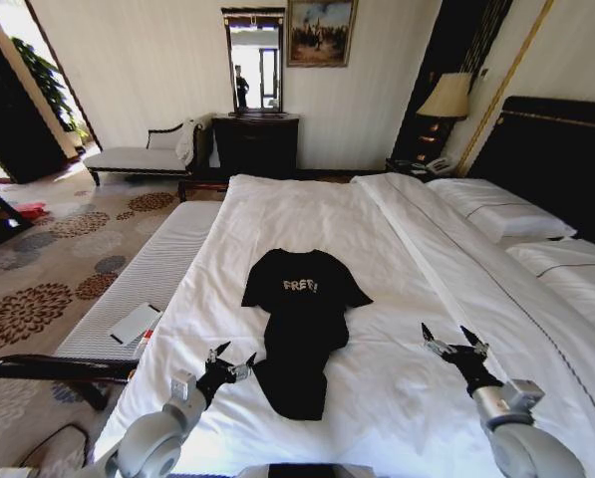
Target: Fold the clothes on the bed.
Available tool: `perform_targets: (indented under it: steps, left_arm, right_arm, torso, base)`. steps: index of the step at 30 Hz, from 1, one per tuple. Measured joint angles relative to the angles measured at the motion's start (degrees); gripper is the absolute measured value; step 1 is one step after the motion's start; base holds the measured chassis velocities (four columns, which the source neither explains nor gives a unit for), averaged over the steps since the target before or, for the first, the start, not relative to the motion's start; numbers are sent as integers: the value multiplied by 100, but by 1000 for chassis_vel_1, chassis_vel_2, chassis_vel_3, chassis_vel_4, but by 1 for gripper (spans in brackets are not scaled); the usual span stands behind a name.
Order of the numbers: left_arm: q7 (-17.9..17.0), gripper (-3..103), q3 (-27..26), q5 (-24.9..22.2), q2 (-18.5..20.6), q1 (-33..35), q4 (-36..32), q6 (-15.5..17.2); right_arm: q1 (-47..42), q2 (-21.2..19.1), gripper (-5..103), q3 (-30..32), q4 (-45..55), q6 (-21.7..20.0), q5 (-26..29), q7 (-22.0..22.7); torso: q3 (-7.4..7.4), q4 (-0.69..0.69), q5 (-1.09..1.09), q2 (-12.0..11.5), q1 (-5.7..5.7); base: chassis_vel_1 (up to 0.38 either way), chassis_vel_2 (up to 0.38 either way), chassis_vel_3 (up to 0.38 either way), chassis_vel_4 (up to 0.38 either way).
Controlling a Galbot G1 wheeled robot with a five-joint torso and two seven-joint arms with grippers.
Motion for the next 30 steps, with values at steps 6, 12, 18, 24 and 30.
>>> perform_targets:
  steps: [6, 12, 18, 24, 30]
  left_arm:
    - [-61, 87, 82, -396, -118, -24, 76, 137]
    - [-128, 87, 200, -752, -293, -232, 363, 241]
    - [-133, 75, 470, -699, -491, -459, 657, 266]
    - [-8, 54, 568, -460, -606, -557, 720, 239]
    - [89, 38, 664, -387, -585, -656, 780, 235]
  right_arm:
    - [-1, 32, 100, 26, -36, -30, 12, 46]
    - [20, 119, 100, -14, -89, -99, -5, 89]
    - [114, 118, 100, -82, -84, -200, -22, 157]
    - [202, 96, 100, -155, -95, -262, -36, 202]
    - [304, 55, 100, -264, -116, -333, -53, 273]
  torso:
    - [0, 0, -1, 0, 0]
    - [0, -1, 0, 0, 0]
    - [0, 0, 0, 0, 0]
    - [0, 0, 0, 0, 1]
    - [0, 0, 0, 0, 0]
  base:
    - [0, 0, 0, 0]
    - [0, 0, 0, 0]
    - [0, 0, 0, 0]
    - [0, 0, 0, 0]
    - [0, 0, 0, 0]
